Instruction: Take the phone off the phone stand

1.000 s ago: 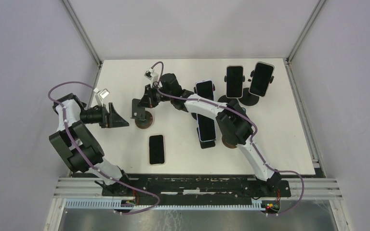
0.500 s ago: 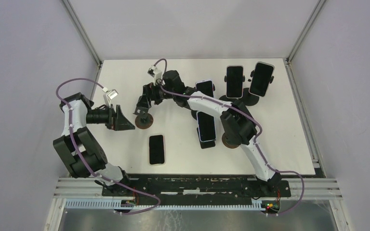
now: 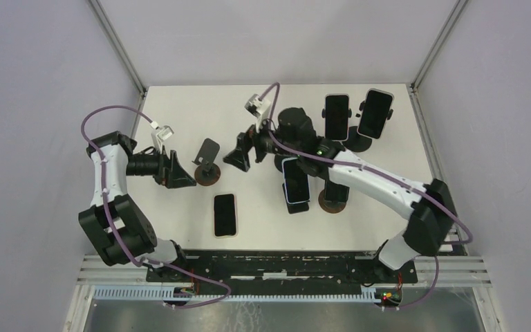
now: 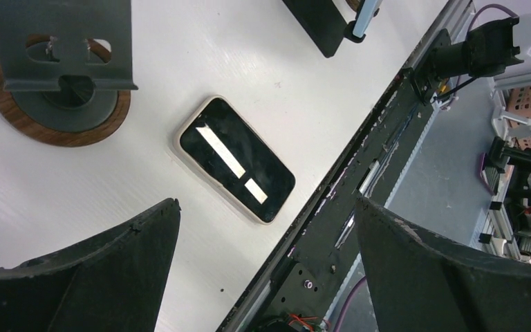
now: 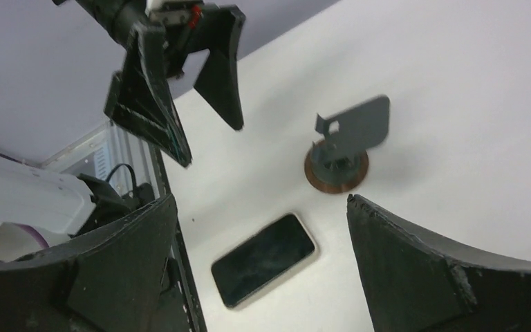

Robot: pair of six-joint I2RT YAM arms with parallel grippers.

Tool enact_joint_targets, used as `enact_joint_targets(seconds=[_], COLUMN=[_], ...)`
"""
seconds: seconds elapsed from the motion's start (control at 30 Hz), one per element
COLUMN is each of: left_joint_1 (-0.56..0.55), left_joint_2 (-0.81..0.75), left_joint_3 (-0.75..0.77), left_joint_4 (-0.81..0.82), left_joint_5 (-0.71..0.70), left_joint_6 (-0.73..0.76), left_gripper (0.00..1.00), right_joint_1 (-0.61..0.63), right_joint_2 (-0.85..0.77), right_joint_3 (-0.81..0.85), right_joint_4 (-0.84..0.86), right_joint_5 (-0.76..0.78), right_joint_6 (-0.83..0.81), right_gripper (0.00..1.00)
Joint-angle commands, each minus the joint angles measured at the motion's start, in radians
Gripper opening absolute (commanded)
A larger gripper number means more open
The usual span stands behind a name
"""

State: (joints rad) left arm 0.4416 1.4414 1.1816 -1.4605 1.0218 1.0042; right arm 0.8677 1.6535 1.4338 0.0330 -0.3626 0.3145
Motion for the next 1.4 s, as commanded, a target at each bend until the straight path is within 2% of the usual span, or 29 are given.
enact_joint_targets(seconds=[0.0, 0.17, 0.33, 0.6, 0.77, 1.0, 1.1, 1.2, 1.37], left_joint_1=[-0.042, -0.127, -0.216, -0.246, -0.263, -0.297, -0.301, -0.307, -0.325], left_joint_2=[-0.043, -0.072, -0.102, -0.106, -0.108, -0.105, -0.111, -0.106, -0.099], left_joint_3=[0.034, 0.015, -0.008, 0.003, 0.005, -0.004, -0.003, 0.0, -0.006], left_joint_4=[-0.002, 0.066, 0.163, 0.166, 0.157, 0.166, 0.167, 0.166, 0.168], left_joint_5=[0.009, 0.004, -0.029, -0.062, -0.062, -0.064, -0.067, -0.062, -0.054], left_joint_6=[0.005, -0.086, -0.192, -0.21, -0.208, -0.22, -0.215, -0.216, -0.218], left_gripper=[1.0, 1.0, 1.0, 1.0, 1.0, 1.0, 1.0, 1.0, 0.99], right_joint_1=[-0.021, -0.099, -0.156, -0.194, -0.195, -0.201, -0.202, -0.202, -0.202], right_joint_2=[-0.213, -0.477, -0.599, -0.617, -0.58, -0.488, -0.463, -0.451, -0.441], right_joint_3=[-0.235, -0.533, -0.688, -0.749, -0.725, -0.703, -0.734, -0.78, -0.832], right_joint_4=[-0.082, -0.108, -0.137, -0.158, -0.189, -0.118, -0.061, 0.03, 0.162], right_joint_5=[0.122, 0.153, 0.163, 0.225, 0.284, 0.264, 0.233, 0.173, 0.08], right_joint_6=[-0.042, 0.002, 0.028, 0.02, -0.002, -0.017, -0.007, 0.021, 0.072], right_gripper=[0.98, 0.98, 0.98, 0.98, 0.98, 0.96, 0.92, 0.84, 0.59])
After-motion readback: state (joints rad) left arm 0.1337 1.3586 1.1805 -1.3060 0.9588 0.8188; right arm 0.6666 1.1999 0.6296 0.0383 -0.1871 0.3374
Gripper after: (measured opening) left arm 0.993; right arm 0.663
